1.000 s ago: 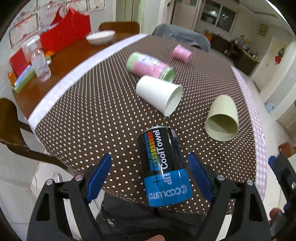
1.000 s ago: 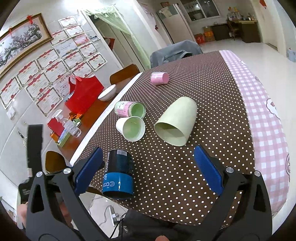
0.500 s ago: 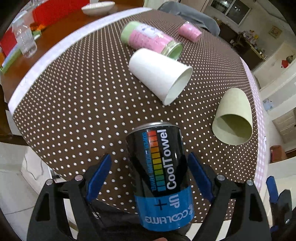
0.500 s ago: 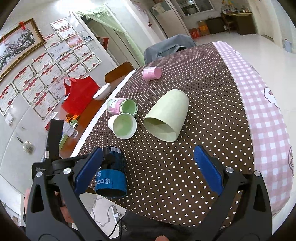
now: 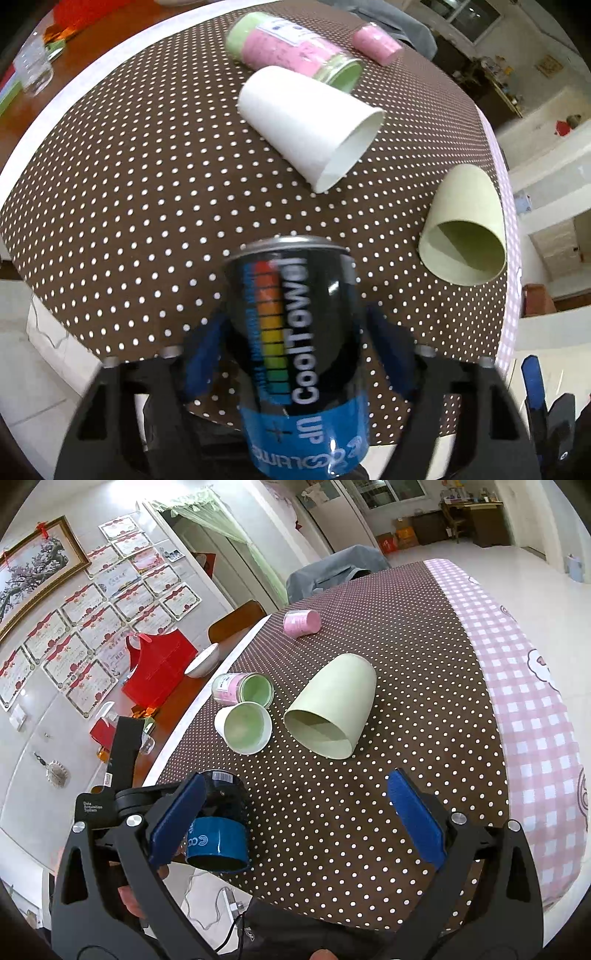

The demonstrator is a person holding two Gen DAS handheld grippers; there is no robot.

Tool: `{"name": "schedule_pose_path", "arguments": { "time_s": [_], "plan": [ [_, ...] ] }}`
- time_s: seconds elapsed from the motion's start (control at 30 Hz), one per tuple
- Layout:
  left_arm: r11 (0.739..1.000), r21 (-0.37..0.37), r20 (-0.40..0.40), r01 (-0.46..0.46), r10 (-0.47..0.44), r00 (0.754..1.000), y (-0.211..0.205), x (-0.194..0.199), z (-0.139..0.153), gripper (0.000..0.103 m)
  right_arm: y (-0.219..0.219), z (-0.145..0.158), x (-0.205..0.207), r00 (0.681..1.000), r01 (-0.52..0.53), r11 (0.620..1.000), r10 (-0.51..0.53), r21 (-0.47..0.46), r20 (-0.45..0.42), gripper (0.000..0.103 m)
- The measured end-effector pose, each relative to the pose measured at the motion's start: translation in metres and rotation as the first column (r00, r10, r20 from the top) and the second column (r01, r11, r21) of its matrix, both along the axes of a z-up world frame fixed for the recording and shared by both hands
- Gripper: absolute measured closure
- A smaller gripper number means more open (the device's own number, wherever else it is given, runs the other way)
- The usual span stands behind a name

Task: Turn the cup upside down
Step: 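Lift the can with the left gripper and rotate it end over end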

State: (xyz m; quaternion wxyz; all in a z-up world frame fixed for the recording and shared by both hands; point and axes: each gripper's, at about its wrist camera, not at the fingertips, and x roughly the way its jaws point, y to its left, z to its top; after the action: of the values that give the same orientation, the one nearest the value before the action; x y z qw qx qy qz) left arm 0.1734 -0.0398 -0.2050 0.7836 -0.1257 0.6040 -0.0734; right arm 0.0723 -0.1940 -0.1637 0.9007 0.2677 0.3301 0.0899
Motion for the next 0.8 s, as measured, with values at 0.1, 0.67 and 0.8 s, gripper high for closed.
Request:
{"name": "schedule_pose_path", "arguments": {
  "time_s": [0.1, 0.67, 0.8],
  "plan": [
    [0.999, -0.011, 0.024, 0.03, -0.03, 0.999, -0.007, 0.002, 0.0, 0.037, 0.0, 0.0, 0.0, 1.0, 0.003, 1.0, -0.003, -0.003, 0.001, 0.006],
    [0.989, 0.12, 0.425, 0.088, -0.131, 0.896, -0.019, -0.028, 0.062, 0.038, 0.002, 0.003, -0.002, 1.0, 0.012, 1.0, -0.012, -0.014, 0.001, 0.006],
    [0.984, 0.167, 0.554, 0.065, -0.148, 0.82, -0.021, -0.035, 0.073, 0.038, 0.002, 0.005, -0.002, 1.0, 0.023, 0.999, -0.023, -0.023, -0.003, 0.006]
  ]
}}
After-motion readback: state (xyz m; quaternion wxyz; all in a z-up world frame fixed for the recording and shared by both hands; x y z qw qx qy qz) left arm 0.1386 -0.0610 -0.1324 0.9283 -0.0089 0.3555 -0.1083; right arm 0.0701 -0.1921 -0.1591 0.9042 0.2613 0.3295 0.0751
